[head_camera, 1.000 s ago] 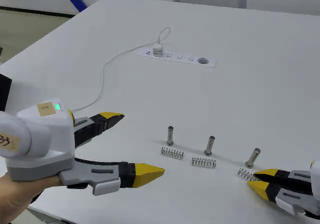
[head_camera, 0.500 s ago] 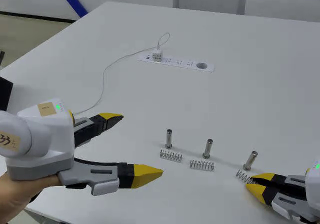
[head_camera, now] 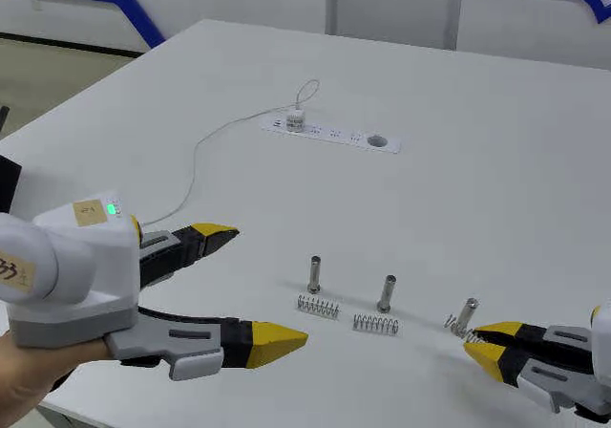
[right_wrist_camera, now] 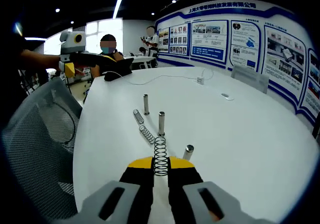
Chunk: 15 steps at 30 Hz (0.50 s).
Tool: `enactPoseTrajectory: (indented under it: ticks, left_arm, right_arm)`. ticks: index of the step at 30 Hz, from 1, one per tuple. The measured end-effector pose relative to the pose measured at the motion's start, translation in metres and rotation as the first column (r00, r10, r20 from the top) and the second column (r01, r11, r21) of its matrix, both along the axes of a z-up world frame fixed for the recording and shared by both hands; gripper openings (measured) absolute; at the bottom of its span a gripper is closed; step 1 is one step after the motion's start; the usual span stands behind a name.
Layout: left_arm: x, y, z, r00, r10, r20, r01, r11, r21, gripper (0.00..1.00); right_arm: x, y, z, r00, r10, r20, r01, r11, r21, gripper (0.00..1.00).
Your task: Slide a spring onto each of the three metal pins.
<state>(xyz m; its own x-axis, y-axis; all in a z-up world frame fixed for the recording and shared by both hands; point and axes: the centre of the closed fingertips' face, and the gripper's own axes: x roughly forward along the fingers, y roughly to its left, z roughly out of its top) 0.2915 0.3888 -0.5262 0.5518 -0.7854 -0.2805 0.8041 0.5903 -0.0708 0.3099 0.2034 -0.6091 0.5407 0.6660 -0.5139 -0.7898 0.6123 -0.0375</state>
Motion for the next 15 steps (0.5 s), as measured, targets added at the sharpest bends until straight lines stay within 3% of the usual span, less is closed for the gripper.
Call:
enactPoseTrajectory:
  ticks: [4, 9, 15]
  left_arm:
    - [-0.006, -0.012, 0.000, 1.000, -0.031, 0.000, 0.031, 0.999, -0.006, 0.86]
    - [-0.011, -0.027, 0.002, 0.997, -0.075, 0.009, 0.075, 0.997, -0.003, 0.86]
    - [-0.015, -0.048, 0.007, 0.991, -0.135, 0.011, 0.135, 0.990, -0.038, 0.81]
  right_arm:
    - [-0.010, 0.015, 0.021, 0.998, 0.066, 0.013, -0.066, 0.998, 0.010, 0.10]
    - [-0.020, 0.033, 0.036, 0.987, 0.156, 0.045, -0.154, 0.987, -0.045, 0.10]
    - [-0.036, 0.060, 0.063, 0.961, 0.268, 0.074, -0.264, 0.963, -0.055, 0.10]
